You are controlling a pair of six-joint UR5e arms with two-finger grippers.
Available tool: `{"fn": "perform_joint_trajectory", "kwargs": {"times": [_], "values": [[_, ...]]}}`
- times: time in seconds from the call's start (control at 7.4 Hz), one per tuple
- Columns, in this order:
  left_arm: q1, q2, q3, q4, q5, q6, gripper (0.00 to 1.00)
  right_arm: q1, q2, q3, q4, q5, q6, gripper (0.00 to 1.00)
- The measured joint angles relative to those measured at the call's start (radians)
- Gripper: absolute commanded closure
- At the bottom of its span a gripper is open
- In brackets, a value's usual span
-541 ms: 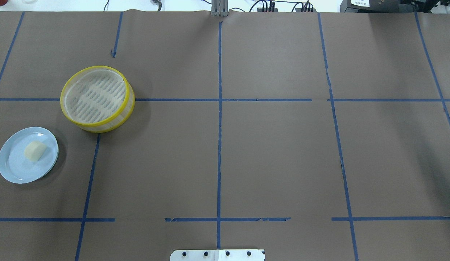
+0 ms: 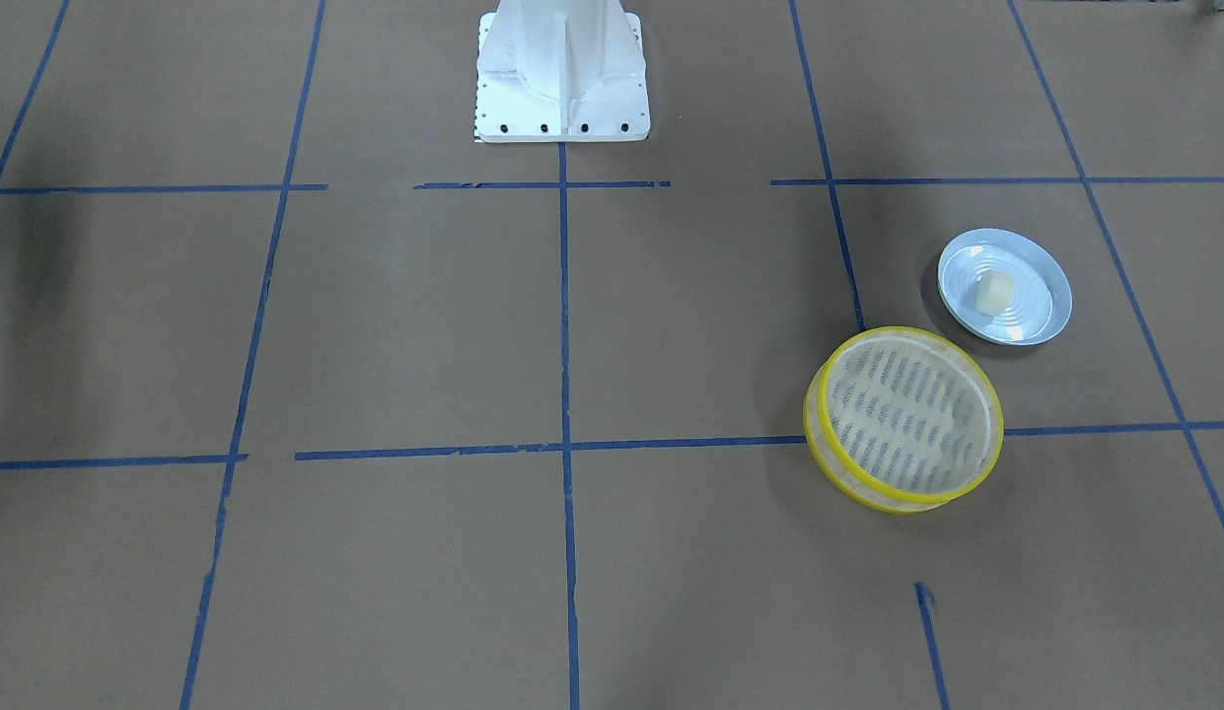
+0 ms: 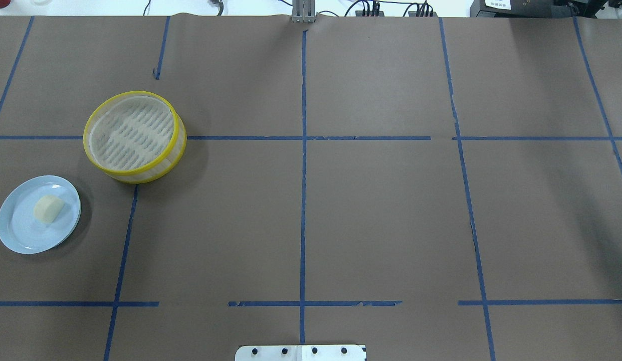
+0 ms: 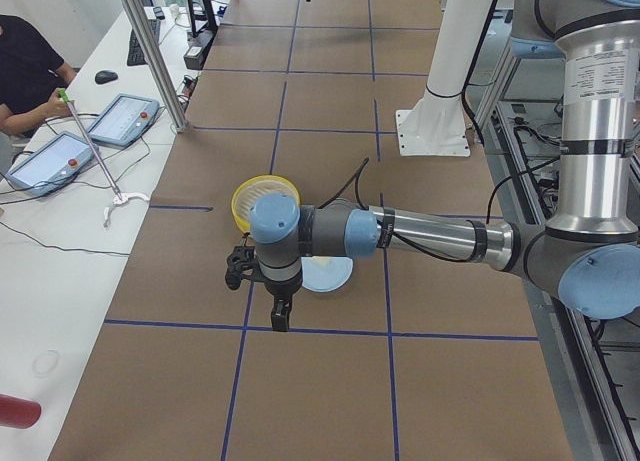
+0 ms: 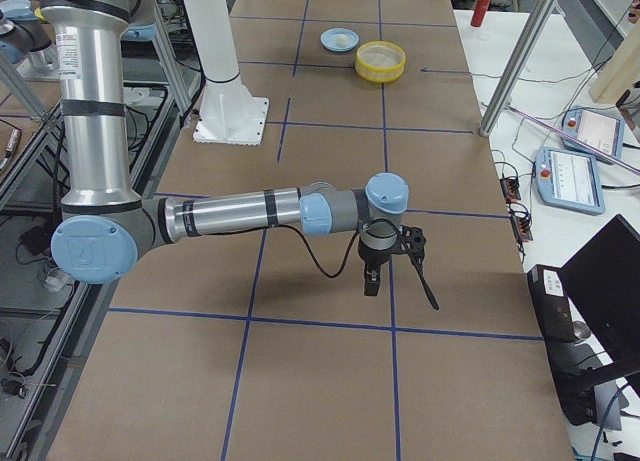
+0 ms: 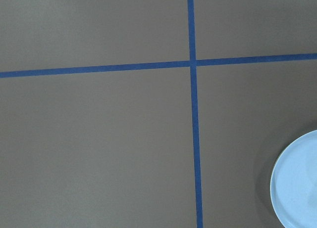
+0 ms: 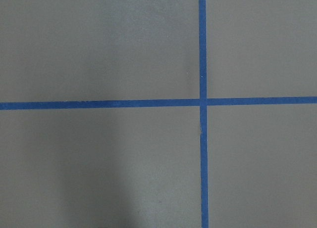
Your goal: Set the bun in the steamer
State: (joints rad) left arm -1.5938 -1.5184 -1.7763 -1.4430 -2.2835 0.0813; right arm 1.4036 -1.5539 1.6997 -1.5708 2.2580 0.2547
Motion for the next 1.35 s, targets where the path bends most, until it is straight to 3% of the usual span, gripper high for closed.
{"fn": "perform_joint_trajectory", "kwargs": {"times": [0.41,0.95,1.08,1.35], "values": [[0.04,-0.036,-0.063,-0.002,0.019,-0.041,0.0,0.0,0.0,0.0,0.0,0.0,0.0,0.0],[0.26,-0.028,-0.229,-0.013,0.015,-0.394,0.0,0.0,0.0,0.0,0.0,0.0,0.0,0.0],[0.313,0.004,-0.254,-0.06,0.015,-0.48,0.0,0.0,0.0,0.0,0.0,0.0,0.0,0.0],[0.421,0.095,-0.241,-0.294,0.016,-0.667,0.0,0.0,0.0,0.0,0.0,0.0,0.0,0.0]]}}
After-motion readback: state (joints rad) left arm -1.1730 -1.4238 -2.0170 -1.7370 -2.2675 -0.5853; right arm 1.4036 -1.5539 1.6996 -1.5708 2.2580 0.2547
